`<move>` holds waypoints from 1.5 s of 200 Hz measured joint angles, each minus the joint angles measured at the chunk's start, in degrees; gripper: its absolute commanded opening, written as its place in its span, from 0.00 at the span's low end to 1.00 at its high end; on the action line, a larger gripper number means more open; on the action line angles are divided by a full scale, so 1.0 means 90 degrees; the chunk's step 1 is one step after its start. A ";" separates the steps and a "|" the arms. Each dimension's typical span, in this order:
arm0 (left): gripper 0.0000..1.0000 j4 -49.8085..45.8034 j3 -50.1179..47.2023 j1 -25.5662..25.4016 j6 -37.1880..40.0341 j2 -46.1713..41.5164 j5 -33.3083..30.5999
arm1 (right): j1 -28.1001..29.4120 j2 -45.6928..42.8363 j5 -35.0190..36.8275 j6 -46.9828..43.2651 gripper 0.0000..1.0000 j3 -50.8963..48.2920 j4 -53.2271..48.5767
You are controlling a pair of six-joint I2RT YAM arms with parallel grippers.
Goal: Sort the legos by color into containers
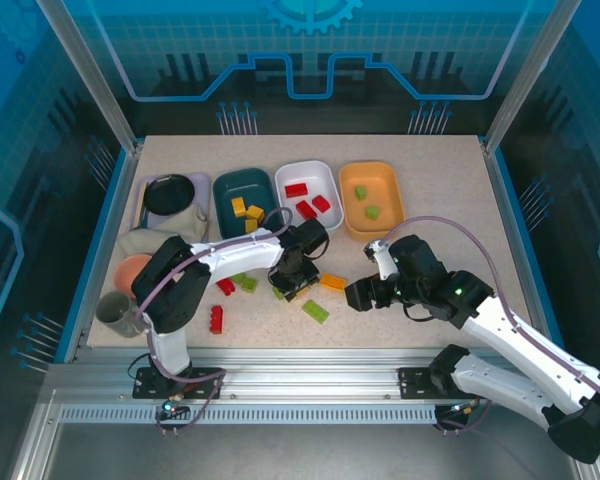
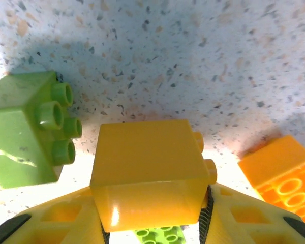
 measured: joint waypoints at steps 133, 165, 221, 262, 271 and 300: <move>0.40 -0.0554 0.3582 0.3235 0.2926 0.1173 -0.0704 | -0.0041 0.1280 -0.0163 0.0347 0.78 0.0794 0.1989; 0.40 -0.0753 0.4767 0.3483 0.3349 0.2402 -0.0670 | -0.0041 0.1583 -0.0160 0.0374 0.78 0.1088 0.2154; 0.57 -0.1042 0.5540 0.3587 0.3594 0.3402 -0.0345 | -0.0041 0.1948 -0.0160 0.0398 0.78 0.1205 0.2147; 0.67 -0.1200 0.5649 0.3587 0.3587 0.3434 -0.0233 | -0.0029 0.2283 -0.0039 0.0318 0.77 0.1355 0.1991; 0.68 -0.1224 0.5649 0.3587 0.3587 0.3422 -0.0233 | -0.0019 0.2361 0.0007 0.0267 0.77 0.1426 0.1957; 0.68 -0.1341 0.5632 0.3587 0.3585 0.3126 -0.0236 | 0.0134 0.2650 0.0153 0.0070 0.76 0.1659 0.1899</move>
